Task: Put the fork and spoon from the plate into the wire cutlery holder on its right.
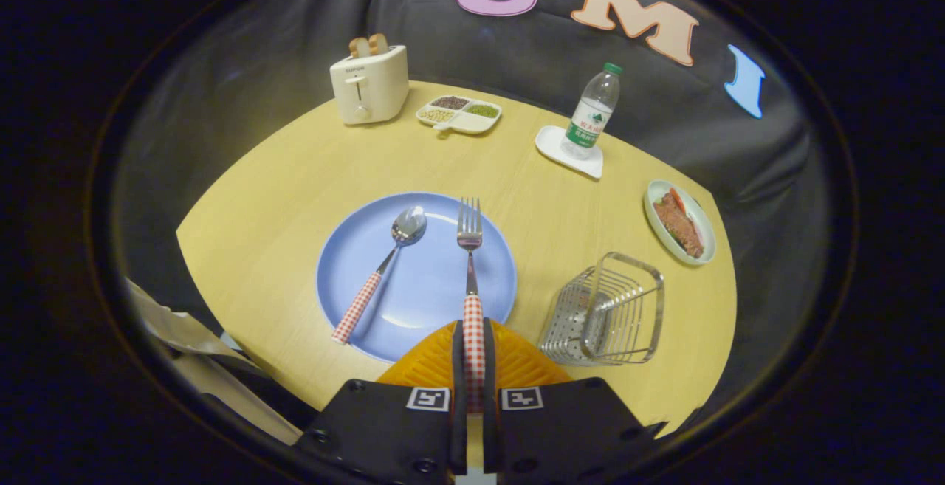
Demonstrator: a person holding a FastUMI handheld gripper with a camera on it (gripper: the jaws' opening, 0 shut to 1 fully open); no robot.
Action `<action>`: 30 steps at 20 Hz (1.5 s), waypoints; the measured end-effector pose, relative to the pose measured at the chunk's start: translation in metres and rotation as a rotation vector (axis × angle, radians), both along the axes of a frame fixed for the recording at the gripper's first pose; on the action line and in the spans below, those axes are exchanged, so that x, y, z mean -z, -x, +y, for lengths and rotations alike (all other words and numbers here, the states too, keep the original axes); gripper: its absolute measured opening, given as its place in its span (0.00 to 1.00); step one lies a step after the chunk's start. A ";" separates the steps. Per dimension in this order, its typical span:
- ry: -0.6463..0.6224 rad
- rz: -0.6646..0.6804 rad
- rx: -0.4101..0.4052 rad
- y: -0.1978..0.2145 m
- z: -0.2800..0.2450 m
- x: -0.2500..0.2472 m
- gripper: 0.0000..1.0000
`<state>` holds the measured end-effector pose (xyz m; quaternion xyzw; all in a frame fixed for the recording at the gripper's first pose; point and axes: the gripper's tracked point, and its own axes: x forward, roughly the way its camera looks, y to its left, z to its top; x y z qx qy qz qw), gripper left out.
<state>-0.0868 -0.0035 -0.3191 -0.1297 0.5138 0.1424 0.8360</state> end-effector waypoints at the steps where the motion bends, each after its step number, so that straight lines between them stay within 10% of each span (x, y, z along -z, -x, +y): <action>1: 0.002 0.000 -0.009 0.000 -0.006 -0.006 0.11; 30: 0.113 0.344 -0.221 0.008 -0.157 -0.028 0.11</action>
